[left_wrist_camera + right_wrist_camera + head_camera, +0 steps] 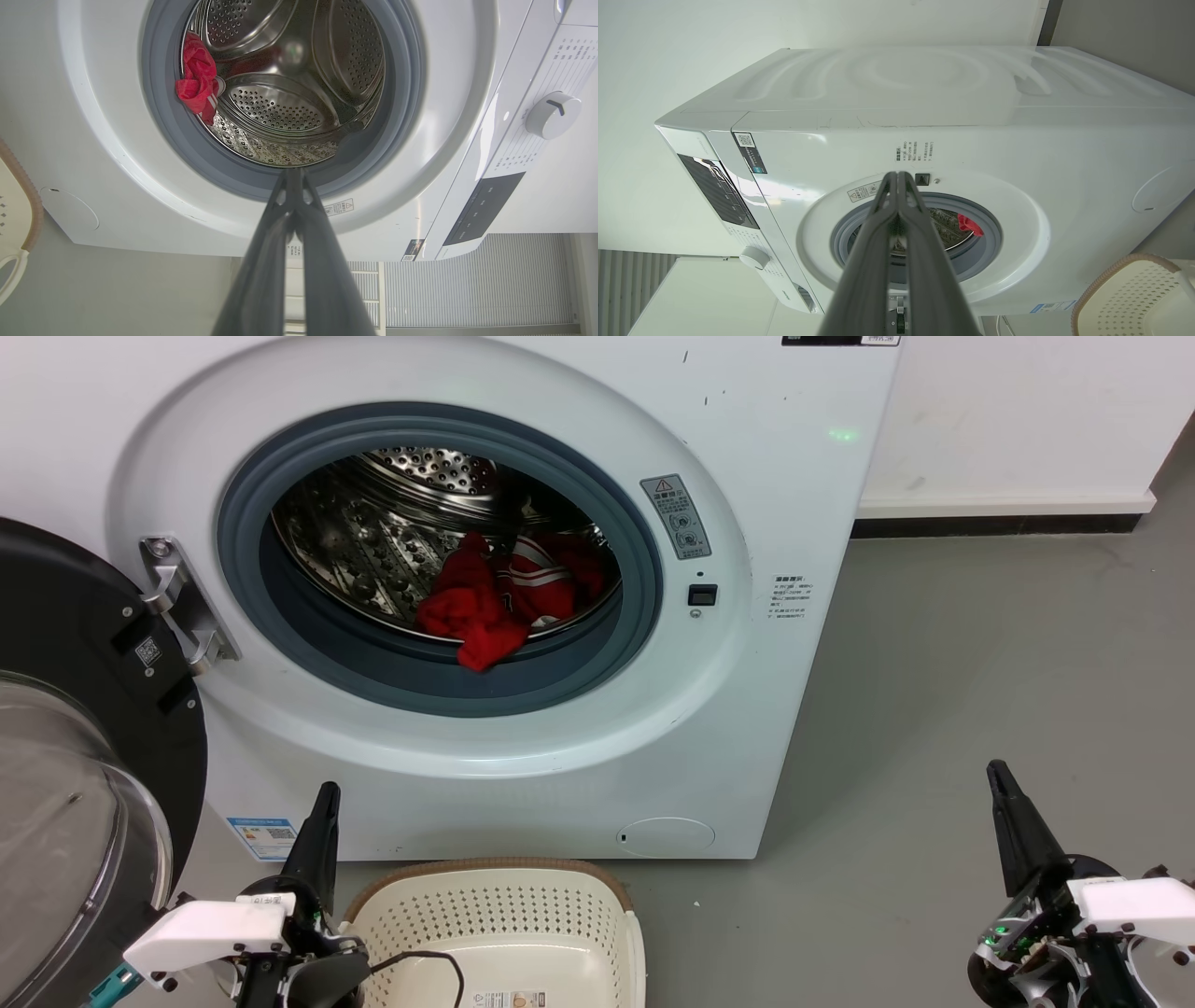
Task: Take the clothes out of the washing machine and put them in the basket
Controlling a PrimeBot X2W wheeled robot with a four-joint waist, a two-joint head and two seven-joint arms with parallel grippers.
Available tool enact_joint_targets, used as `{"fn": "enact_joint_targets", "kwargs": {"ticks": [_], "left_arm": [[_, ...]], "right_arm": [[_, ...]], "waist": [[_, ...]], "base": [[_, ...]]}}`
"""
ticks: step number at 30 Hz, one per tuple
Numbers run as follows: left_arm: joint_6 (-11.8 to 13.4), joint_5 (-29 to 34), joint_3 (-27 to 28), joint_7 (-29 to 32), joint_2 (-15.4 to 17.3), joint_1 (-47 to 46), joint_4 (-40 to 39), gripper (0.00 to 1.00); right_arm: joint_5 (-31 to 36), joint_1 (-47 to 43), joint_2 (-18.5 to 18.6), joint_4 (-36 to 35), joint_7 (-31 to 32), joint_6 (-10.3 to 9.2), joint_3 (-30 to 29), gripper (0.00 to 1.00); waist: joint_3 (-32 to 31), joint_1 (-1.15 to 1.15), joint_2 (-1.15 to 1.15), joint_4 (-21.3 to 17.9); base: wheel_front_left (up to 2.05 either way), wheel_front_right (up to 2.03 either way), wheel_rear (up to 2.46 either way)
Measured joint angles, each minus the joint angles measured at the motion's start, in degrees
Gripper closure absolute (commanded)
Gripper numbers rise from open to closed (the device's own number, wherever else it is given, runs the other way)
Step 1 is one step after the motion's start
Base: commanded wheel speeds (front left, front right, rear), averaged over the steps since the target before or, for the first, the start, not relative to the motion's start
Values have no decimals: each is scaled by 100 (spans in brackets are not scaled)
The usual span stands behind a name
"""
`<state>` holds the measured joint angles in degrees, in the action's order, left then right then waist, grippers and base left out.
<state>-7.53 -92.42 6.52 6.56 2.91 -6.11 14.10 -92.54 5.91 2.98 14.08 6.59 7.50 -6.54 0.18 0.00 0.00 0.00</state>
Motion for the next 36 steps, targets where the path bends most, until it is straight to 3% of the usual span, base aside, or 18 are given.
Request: {"fn": "enact_joint_targets", "kwargs": {"ticks": [20, 21, 28, 36], "left_arm": [[0, 0, 0, 0, 0, 0, 0, 100], [1, 0, -2, -1, -1, 5, 9, 0], [4, 29, -93, -110, -9, 148, 131, 0], [5, 434, -231, -336, 1, 109, 54, 0]], "right_arm": [[0, 0, 0, 0, 0, 0, 0, 100], [-1, -6, -1, 7, 0, 0, 0, 0], [55, -180, -10, 101, -110, -1, 57, 0], [634, -211, -14, -37, -339, -1, 90, 0]], "waist": [[0, 0, 0, 0], [0, 0, 0, 0], [3, 0, 0, -5], [13, 0, 0, -12]], "base": [[0, 0, 0], [0, 0, 0], [0, 0, 0], [0, 0, 0]]}}
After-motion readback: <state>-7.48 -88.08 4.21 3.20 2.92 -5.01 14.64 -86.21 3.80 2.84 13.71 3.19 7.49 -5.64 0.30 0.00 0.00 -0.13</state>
